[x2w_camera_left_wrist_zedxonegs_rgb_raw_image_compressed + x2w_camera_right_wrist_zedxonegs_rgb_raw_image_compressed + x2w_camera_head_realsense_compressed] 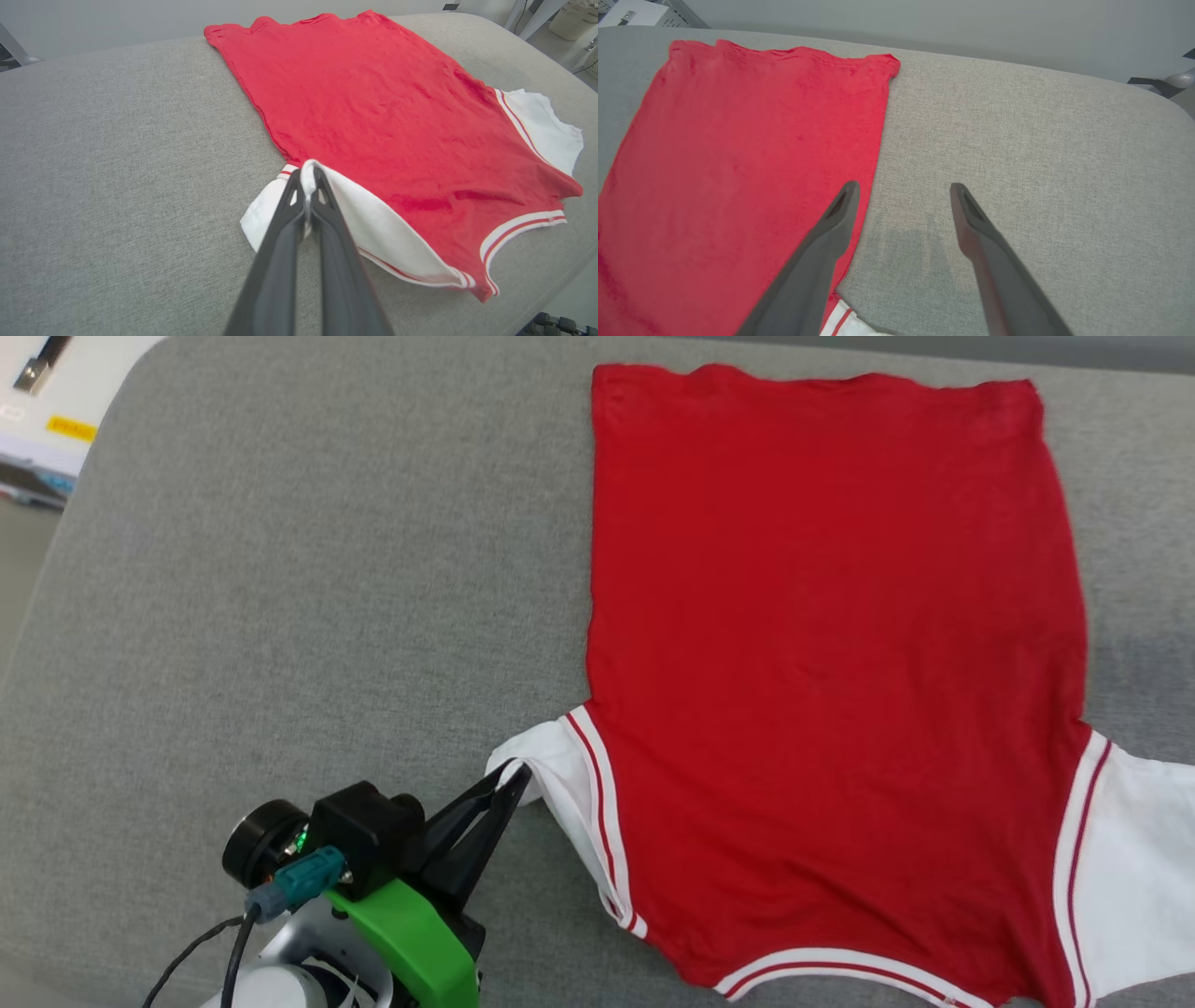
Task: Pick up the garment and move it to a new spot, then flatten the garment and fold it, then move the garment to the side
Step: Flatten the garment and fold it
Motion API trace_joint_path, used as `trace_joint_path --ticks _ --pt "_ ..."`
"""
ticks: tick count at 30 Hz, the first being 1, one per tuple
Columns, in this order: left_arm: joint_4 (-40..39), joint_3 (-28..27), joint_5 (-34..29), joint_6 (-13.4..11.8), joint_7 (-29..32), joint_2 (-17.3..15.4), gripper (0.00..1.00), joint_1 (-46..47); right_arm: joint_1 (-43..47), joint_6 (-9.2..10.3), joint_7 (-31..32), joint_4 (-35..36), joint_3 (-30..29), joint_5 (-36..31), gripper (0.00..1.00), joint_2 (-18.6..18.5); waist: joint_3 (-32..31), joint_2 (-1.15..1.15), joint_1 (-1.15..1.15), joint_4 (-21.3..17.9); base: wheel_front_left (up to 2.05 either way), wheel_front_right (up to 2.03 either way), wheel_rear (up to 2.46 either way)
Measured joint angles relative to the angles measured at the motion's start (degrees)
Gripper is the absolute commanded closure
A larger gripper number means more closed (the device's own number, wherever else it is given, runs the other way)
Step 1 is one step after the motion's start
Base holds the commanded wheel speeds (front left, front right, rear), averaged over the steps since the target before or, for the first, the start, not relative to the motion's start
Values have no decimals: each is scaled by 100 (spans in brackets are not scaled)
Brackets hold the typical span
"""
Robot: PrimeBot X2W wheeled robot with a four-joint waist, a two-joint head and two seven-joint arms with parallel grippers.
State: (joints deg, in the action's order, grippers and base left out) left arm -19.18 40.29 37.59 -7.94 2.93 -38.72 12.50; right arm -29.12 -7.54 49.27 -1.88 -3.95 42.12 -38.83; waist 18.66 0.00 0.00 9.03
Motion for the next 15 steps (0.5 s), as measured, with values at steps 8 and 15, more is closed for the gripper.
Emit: trace_joint_path --ticks 8,15 --pt "-622 96 -278 -80 153 33 100 241 -1628 1 1152 -957 -205 -808 0 -127 852 0 -1 514 0 0 0" --pt "-827 178 -333 -79 171 121 100 322 -2550 0 1403 -1445 73 -1318 0 -247 1373 0 -1 1070 0 0 0"
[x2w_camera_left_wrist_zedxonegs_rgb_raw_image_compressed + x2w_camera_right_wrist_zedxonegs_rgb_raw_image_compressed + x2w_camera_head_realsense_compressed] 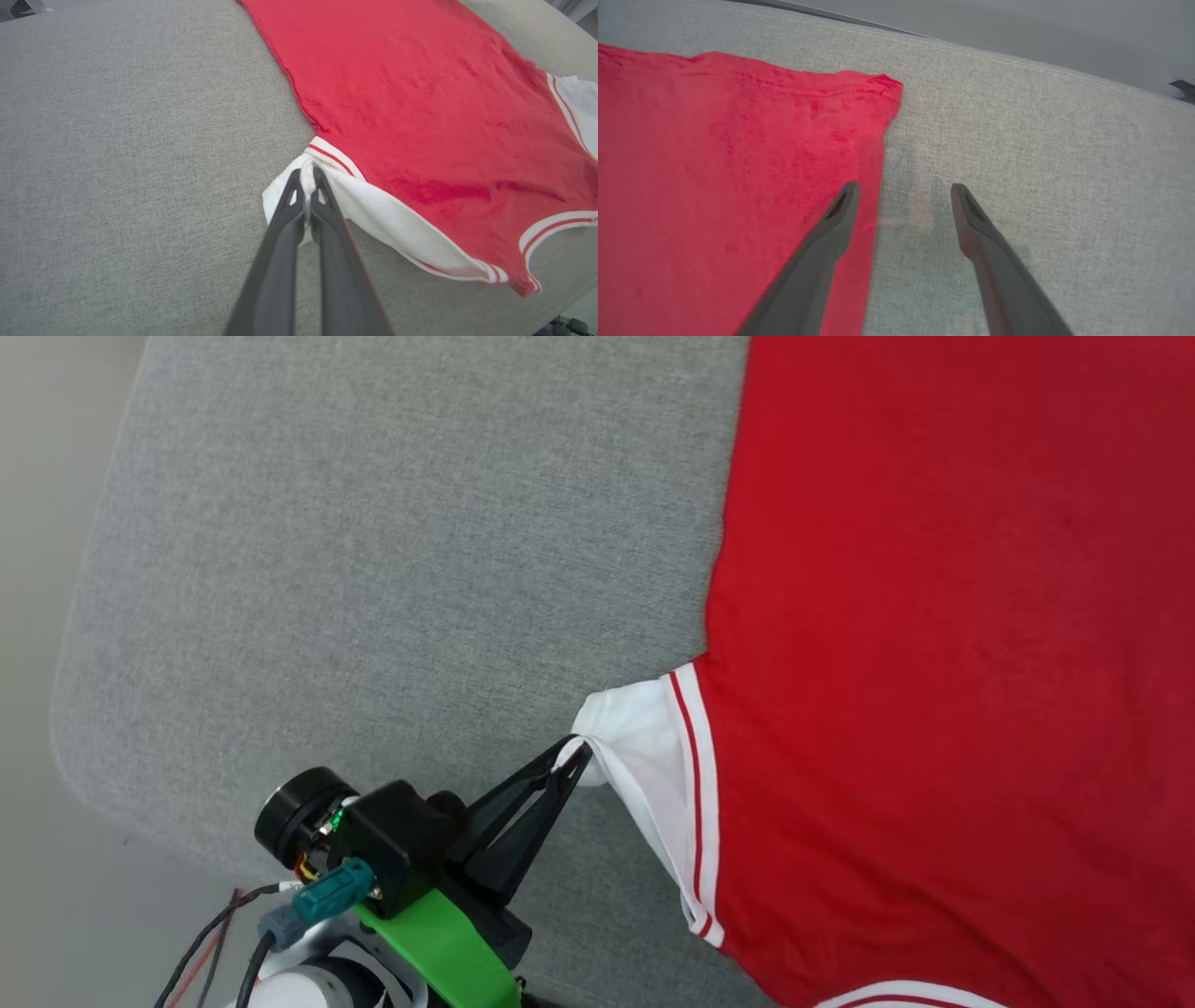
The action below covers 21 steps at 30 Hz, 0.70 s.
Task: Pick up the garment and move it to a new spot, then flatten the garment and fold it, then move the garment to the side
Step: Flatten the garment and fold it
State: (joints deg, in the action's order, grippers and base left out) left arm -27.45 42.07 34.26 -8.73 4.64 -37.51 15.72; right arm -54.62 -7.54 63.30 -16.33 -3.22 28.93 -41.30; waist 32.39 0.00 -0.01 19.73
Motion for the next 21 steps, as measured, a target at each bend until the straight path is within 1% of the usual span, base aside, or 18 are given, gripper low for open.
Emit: trace_joint_path --ticks 4,8,15,16,17,18,19,21 --pt "19 15 1 2 -58 126 100 58 -288 0 32 -331 2 -196 0 62 235 0 0 270 0 0 0" --pt "134 40 3 44 -159 219 100 89 -370 1 46 -525 80 -352 0 56 417 0 0 479 0 0 0" --pt "360 40 59 110 -336 335 100 90 -450 2 47 -569 236 -382 0 -215 604 0 1 725 0 0 0" --pt "402 42 59 126 -352 336 100 92 -448 2 49 -568 266 -381 7 -243 614 0 1 744 0 0 0" --pt "441 43 60 136 -361 339 100 94 -439 2 49 -565 302 -379 51 -258 618 0 1 756 0 0 0" --pt "466 43 60 140 -367 342 100 96 -436 2 52 -566 323 -370 67 -272 615 0 1 759 0 0 0" --pt "483 43 62 143 -376 348 100 98 -435 3 51 -566 345 -353 100 -283 608 0 1 761 0 0 0" --pt "512 46 64 145 -404 361 100 109 -426 4 47 -568 383 -322 100 -294 592 0 1 760 0 0 0"
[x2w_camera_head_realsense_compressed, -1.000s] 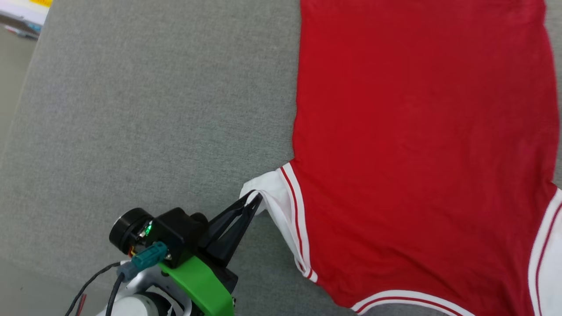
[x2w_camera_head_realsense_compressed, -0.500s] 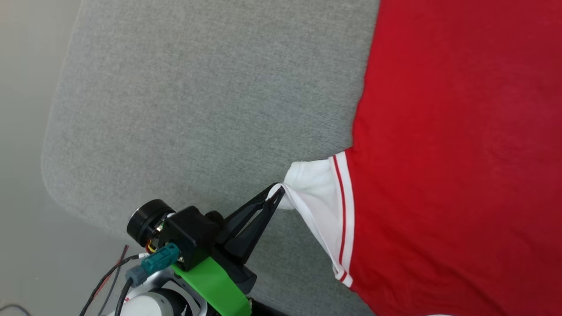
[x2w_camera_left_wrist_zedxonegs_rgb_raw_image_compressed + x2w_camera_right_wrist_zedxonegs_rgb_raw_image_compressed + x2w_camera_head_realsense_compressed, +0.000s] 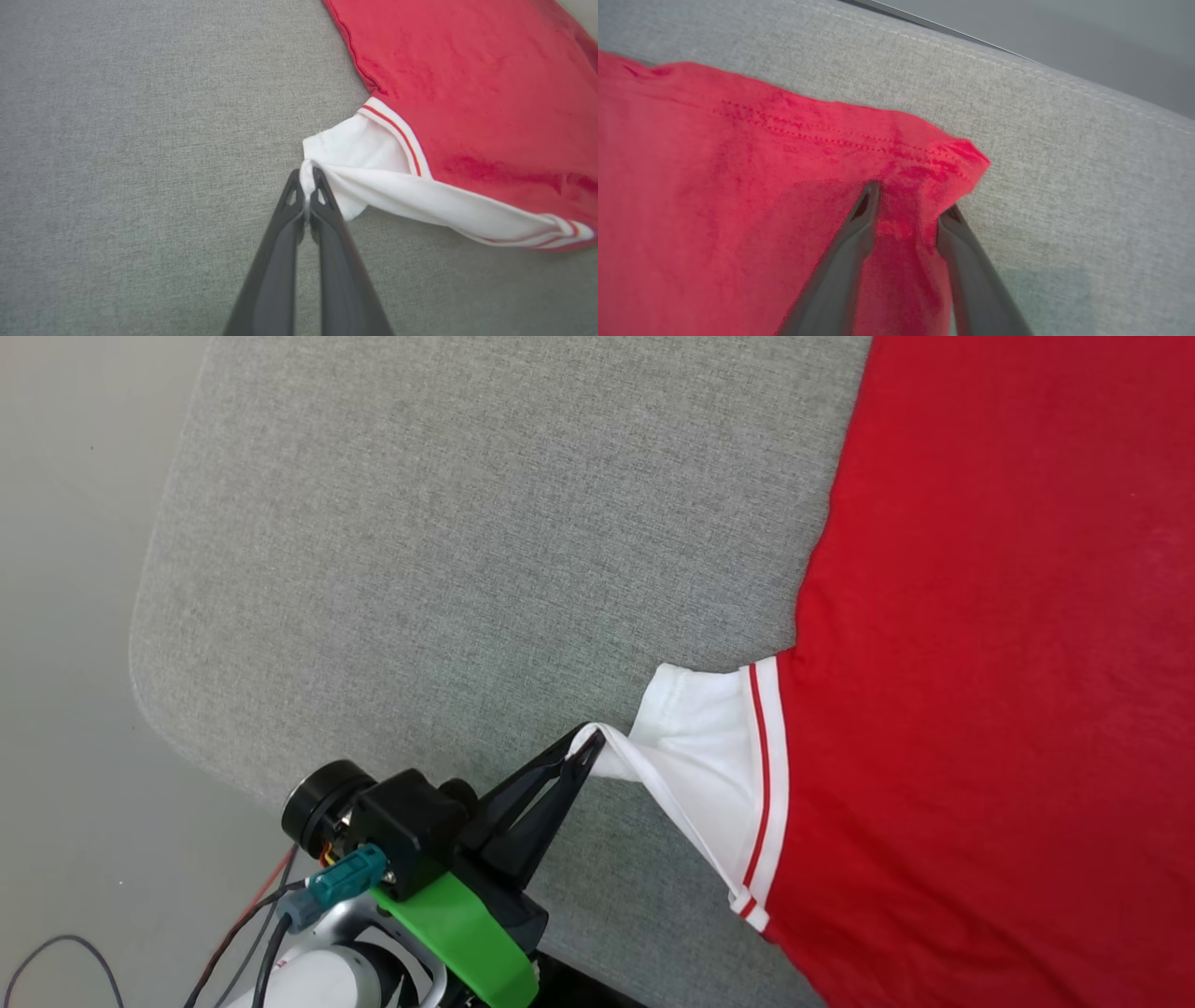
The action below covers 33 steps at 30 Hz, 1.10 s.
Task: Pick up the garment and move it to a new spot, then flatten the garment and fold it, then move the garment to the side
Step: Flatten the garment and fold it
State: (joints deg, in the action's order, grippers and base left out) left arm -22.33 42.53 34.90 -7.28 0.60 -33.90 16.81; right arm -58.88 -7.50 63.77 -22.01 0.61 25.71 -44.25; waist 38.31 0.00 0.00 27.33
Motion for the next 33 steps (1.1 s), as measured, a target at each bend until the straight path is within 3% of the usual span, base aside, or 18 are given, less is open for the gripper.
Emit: trace_joint_path --ticks 12,19,25,33 --pt "349 -85 89 -8 -63 -69 100 9 525 -2 -474 -328 178 92 100 79 -452 0 0 -185 0 0 0" --pt "608 -124 248 -11 -103 -110 100 -32 1475 -3 -850 -491 153 438 100 168 -1042 0 1 -479 0 0 0" --pt "797 -120 310 -54 -114 -149 100 -175 2434 -3 -1174 -254 186 706 100 208 -1545 0 1 -728 0 0 0" --pt "1003 -191 560 -165 -216 -142 100 -546 3819 -3 -1550 341 154 902 100 708 -2286 0 1 -1105 0 0 0"
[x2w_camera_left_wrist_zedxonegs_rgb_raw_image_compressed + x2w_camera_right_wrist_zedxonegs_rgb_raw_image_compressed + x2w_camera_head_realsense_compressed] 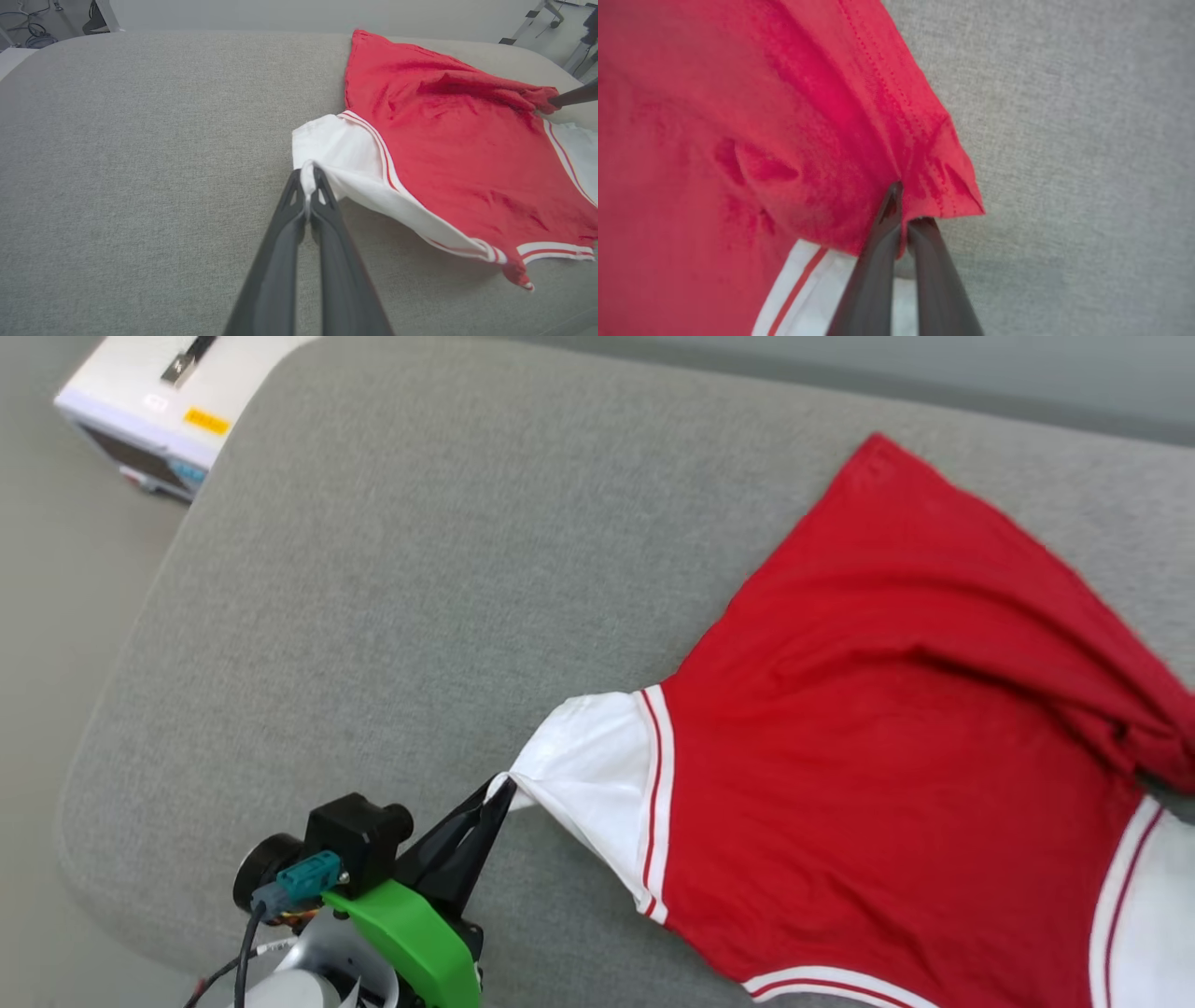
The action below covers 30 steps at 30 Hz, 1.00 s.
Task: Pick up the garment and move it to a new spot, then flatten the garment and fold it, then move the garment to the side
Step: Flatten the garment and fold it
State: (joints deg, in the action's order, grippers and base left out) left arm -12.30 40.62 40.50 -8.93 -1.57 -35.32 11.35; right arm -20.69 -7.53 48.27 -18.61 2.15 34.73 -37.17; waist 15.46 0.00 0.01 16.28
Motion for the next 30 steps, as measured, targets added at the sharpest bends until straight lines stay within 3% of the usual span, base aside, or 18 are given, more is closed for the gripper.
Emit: trace_joint_path --ticks 13,23,24,25,30 --pt "187 -64 151 -149 -282 146 100 -196 2009 0 -318 1289 -946 77 100 433 -875 0 0 -638 0 0 0" --pt "385 -75 153 -171 -463 368 100 -183 2649 0 -314 1490 -1235 -108 100 906 -956 0 0 -788 0 0 0" --pt "401 -73 158 -170 -482 386 100 -183 2648 0 -318 1505 -1287 -163 62 942 -947 0 0 -785 0 0 0" --pt "404 -85 187 -171 -504 404 100 -185 2645 0 -316 1533 -1307 -191 0 956 -939 0 0 -783 0 0 0" --pt "301 -149 243 -196 -601 423 100 -193 2520 1 -185 1994 -1294 -122 0 956 -888 0 0 -771 0 0 0"
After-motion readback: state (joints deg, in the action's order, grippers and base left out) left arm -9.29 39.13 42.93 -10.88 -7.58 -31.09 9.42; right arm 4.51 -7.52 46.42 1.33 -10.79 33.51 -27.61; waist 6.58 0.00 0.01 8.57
